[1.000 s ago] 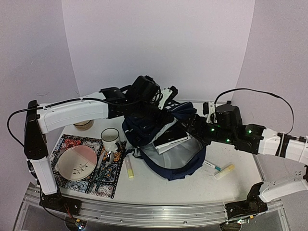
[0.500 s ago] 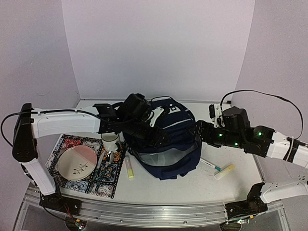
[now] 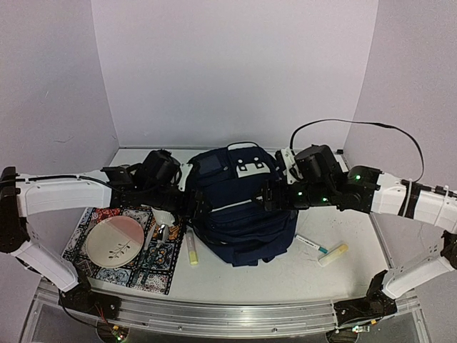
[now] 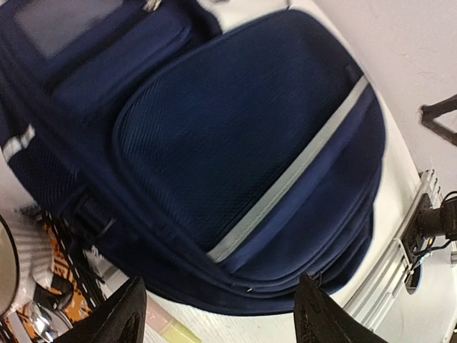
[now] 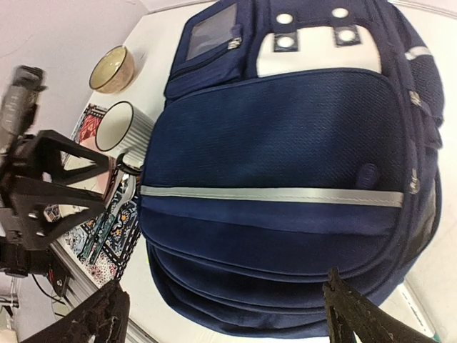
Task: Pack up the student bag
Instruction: Place the largest pocket of the bag in the student bag, then adjust the student bag at the center of the board, then pick up the largest pocket of the bag from the student bag.
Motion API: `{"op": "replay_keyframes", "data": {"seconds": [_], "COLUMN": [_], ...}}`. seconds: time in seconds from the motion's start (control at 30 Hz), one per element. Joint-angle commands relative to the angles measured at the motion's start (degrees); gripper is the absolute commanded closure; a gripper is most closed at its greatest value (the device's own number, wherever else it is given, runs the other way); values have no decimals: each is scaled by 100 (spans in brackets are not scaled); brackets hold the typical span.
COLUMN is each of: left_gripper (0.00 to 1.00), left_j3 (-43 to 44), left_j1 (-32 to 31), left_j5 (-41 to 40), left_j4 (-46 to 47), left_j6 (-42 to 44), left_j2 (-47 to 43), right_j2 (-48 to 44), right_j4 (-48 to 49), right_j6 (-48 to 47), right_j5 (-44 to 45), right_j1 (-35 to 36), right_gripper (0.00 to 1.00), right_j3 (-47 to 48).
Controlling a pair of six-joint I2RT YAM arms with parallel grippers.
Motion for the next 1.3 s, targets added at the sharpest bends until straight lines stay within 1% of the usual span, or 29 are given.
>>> {"op": "replay_keyframes", "data": {"seconds": [0.0, 0.17, 0.3, 0.47, 0.53, 0.67, 0.77, 0.97, 1.07, 1.27], "left_gripper": [28, 28, 29, 30, 30, 30, 30, 34, 35, 35], "left_j3": [-381, -227, 244, 1104, 1188, 848, 506, -294, -694, -1275], "left_j1": [-18, -22, -61, -370, -403, -384, -335, -195, -126, -32], "left_j5": [221, 816, 1256, 1463, 1415, 849, 292, -749, -959, -1009], "left_j4": [809, 1557, 2047, 2164, 2170, 2110, 1842, 1213, 1123, 1101], "left_j6": [-756, -1137, -1324, -1307, -1270, -1046, -867, -580, -539, -619], "left_j2": [168, 762, 1258, 1847, 1854, 1447, 1039, 397, 143, -286], "right_j2": [218, 252, 168, 98, 108, 301, 575, 1565, 2114, 3194], "right_j4": [-309, -311, -328, -417, -464, -641, -825, -1414, -1892, -2809], "right_j6": [-189, -168, -207, -358, -471, -834, -1132, -1693, -1895, -2132], "right_j5": [171, 246, 395, 552, 583, 597, 625, 1018, 1412, 2355], "right_j1": [123, 227, 267, 267, 277, 306, 375, 727, 874, 1131], "right_gripper": [5, 5, 5, 5, 5, 6, 6, 6, 6, 6], "right_j3": [292, 332, 300, 327, 385, 642, 943, 1851, 2390, 3454]}}
